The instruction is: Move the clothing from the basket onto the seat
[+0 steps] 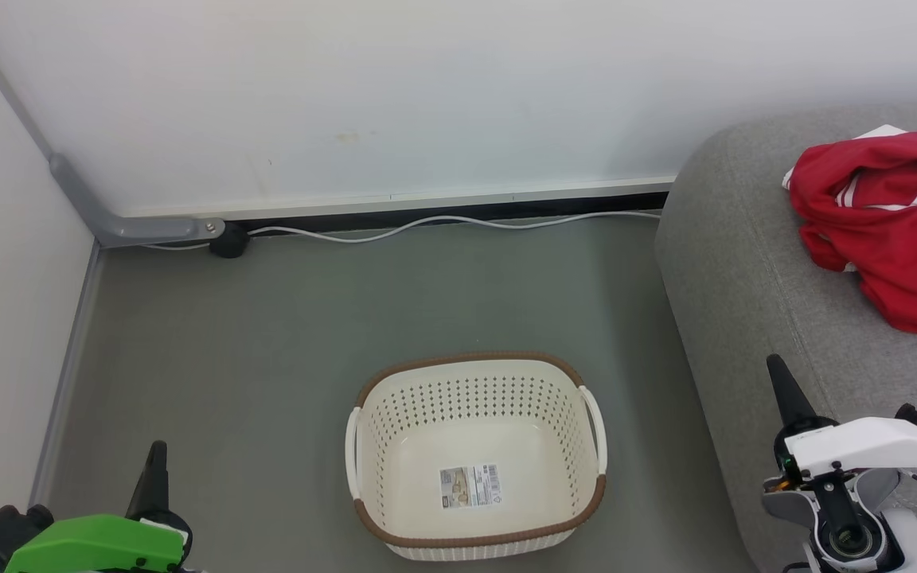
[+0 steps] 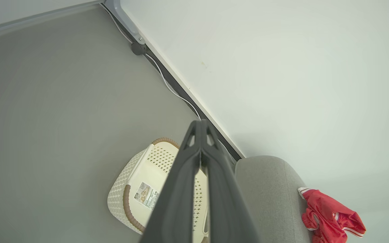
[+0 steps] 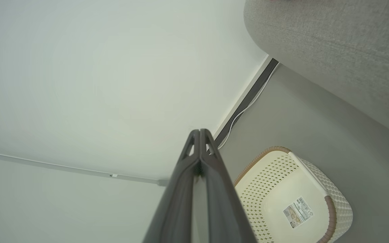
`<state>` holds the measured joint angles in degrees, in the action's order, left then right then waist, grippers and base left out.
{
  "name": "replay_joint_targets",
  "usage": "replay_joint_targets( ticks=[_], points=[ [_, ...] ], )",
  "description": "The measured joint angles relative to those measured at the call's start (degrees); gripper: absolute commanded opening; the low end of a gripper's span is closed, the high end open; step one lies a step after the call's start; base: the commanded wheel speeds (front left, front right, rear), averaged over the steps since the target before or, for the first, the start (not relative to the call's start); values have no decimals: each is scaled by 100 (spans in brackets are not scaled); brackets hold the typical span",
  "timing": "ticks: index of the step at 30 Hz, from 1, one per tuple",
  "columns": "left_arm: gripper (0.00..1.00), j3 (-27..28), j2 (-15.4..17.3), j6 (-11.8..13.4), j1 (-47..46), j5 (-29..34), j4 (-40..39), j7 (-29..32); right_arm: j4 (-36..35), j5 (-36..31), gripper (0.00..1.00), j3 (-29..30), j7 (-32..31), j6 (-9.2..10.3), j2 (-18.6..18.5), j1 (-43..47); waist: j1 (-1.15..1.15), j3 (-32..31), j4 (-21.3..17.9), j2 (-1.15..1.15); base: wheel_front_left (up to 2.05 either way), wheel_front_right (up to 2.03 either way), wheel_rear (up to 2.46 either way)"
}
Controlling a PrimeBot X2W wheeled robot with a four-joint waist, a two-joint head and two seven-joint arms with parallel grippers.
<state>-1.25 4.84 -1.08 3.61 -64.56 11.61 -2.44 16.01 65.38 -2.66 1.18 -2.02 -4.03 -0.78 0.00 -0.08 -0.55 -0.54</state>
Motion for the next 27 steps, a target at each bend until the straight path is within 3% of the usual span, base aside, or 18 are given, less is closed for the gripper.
replay_joint_targets(
  ticks=[27],
  points=[
    [0, 304, -108, -412, -439, -2035, 289, 549, 10, 1924, 0, 669, -479, -346, 78, -171, 0, 16, 40, 0, 0, 0, 0]
  ],
)
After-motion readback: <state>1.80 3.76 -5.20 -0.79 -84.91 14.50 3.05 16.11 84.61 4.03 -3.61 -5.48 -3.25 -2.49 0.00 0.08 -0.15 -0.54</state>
